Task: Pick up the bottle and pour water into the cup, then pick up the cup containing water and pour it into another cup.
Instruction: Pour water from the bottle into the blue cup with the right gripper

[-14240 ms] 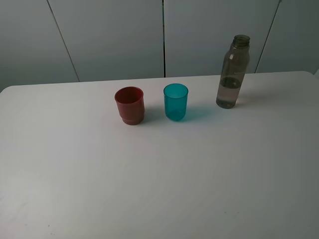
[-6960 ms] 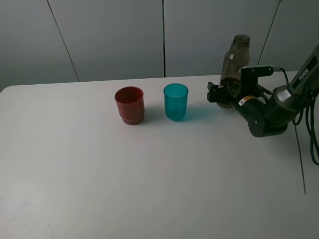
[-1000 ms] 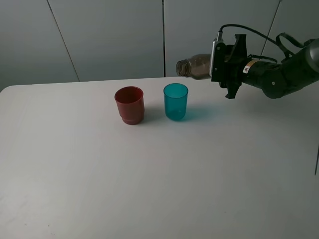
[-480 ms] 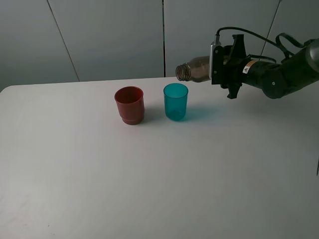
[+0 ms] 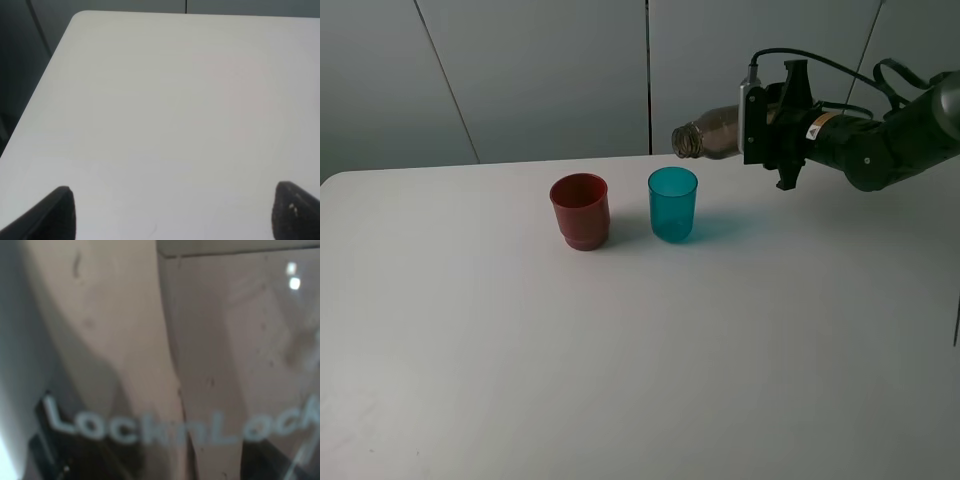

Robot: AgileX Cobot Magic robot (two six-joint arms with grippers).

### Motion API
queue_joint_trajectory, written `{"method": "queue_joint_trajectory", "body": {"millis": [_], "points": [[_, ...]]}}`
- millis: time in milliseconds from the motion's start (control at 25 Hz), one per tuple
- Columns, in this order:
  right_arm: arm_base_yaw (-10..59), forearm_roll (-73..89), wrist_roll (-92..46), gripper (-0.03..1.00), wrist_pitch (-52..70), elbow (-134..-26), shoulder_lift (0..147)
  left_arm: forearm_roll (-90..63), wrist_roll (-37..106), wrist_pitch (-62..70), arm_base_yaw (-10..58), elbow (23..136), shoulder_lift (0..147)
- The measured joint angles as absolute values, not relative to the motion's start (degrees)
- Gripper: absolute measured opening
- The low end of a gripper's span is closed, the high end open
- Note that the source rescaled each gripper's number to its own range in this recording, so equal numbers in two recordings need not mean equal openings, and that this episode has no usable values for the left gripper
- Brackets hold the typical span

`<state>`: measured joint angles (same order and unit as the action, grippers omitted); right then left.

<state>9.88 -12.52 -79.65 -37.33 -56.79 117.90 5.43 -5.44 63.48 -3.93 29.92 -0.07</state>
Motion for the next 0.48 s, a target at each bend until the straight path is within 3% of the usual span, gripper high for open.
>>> {"method": "queue_joint_trajectory", "body": {"millis": [480], "points": [[9.88, -12.52, -82.12, 0.00, -37.33, -57.32, 117.90, 5.43, -5.44, 63.48, -3.93, 29.92, -0.07]]}}
